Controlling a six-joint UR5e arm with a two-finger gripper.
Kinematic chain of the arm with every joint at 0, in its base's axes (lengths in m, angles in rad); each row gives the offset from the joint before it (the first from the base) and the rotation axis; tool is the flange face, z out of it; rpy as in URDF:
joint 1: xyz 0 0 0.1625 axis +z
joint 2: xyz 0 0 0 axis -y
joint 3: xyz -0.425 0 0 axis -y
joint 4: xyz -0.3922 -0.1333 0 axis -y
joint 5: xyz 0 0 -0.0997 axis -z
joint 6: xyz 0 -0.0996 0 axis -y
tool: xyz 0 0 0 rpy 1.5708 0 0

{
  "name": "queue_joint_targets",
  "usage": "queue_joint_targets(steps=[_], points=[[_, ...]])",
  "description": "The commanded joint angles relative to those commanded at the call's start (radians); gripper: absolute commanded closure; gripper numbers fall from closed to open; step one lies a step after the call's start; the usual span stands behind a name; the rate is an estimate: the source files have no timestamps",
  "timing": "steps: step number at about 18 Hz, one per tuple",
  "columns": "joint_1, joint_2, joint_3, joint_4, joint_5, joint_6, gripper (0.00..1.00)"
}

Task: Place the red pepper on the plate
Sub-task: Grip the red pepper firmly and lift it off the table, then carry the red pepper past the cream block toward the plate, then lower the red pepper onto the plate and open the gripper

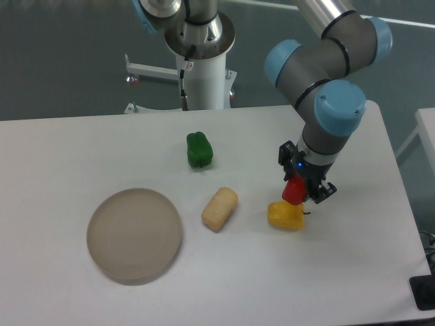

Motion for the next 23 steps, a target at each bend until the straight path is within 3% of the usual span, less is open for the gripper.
queue_joint_targets(steps=[4, 11, 17, 22, 23], points=[[-0.069, 0.006, -0.011, -0.002, -0.002, -0.012, 0.77], [-0.238, 0.011, -0.023, 0.005, -0.002, -0.195, 0.77], [-0.369, -0.003, -0.106, 0.184, -0.003, -0.340, 0.77], [-0.454, -0.044, -0.126, 0.207, -0.003, -0.417, 0.77], [-0.468, -0.054, -0.126, 0.234, -0.003, -0.437, 0.75]])
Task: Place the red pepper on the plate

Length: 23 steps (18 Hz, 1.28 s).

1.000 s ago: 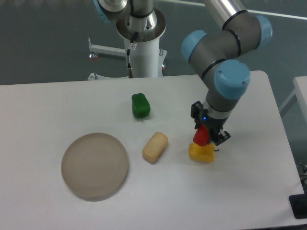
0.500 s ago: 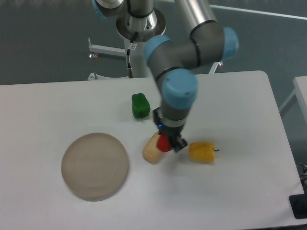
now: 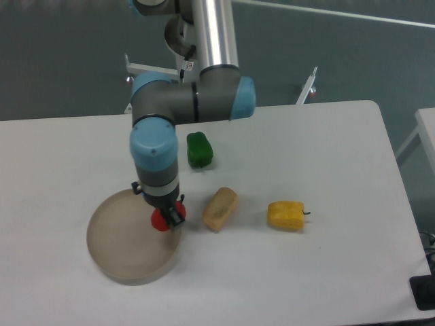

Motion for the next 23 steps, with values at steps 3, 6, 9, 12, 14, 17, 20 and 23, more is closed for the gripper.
queue_joint_targets(steps=[3, 6, 9, 12, 14, 17, 20, 23], points=[[-0.029, -0.022, 0.006, 0.049, -0.002, -0.039, 0.68], [-0.038, -0.029, 0.005, 0.052, -0.002, -0.037, 0.32], [-0.040, -0.025, 0.006, 0.054, -0.002, -0.040, 0.00], [-0.045, -0.022, 0.008, 0.054, -0.002, -0.039, 0.00], [-0.045, -0.017, 0.009, 0.054, 0.000, -0.039, 0.00], [-0.045, -0.006, 0.015, 0.052, 0.000, -0.031, 0.00], [-0.011, 0.017, 0.018, 0.052, 0.000, -0.023, 0.00], [0.056, 0.037, 0.020, 0.052, 0.002, -0.005, 0.00]])
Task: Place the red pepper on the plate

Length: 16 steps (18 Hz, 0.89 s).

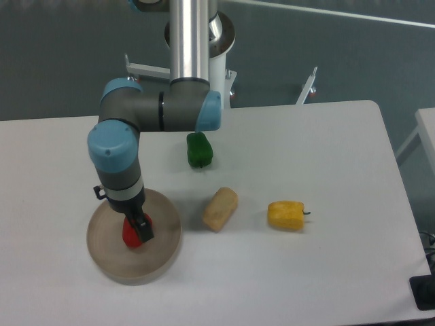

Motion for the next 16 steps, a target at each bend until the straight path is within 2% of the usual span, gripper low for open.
queue_joint_targets(steps=[4, 7, 11, 15, 16], points=[[0.092, 0.020, -0.005, -0.003, 0.005, 0.061, 0.00], [0.158, 0.032, -0.005, -0.017, 0.000, 0.170, 0.00], [0.241, 0.045, -0.018, -0.086, 0.008, 0.259, 0.00], [0.325, 0.043, -0.018, -0.116, 0.009, 0.439, 0.00], [0.347, 0.046, -0.005, -0.161, 0.011, 0.477, 0.00]])
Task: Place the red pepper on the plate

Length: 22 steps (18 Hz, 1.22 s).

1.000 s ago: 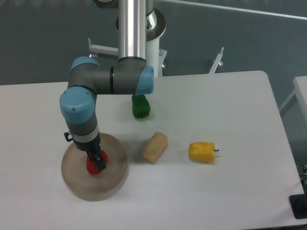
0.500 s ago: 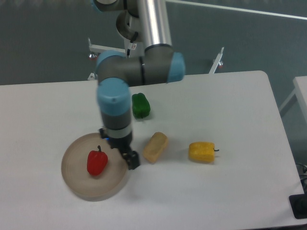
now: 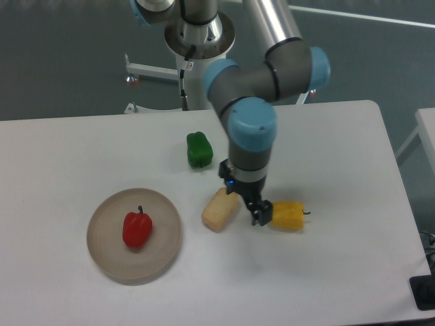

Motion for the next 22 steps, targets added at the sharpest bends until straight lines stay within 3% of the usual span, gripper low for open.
queue_joint_targets(steps=[1, 2, 7, 10, 22], points=[[0.014, 0.005, 0.014, -0.060, 0.003, 0.037, 0.00], [0.026, 0.008, 0.023, -0.085, 0.002, 0.058, 0.00], [0.062, 0.021, 0.058, -0.096, -0.003, 0.089, 0.00], [0.069, 0.023, 0.075, -0.140, -0.003, 0.091, 0.00], [0.075, 0.029, 0.072, -0.143, -0.006, 0.092, 0.00]])
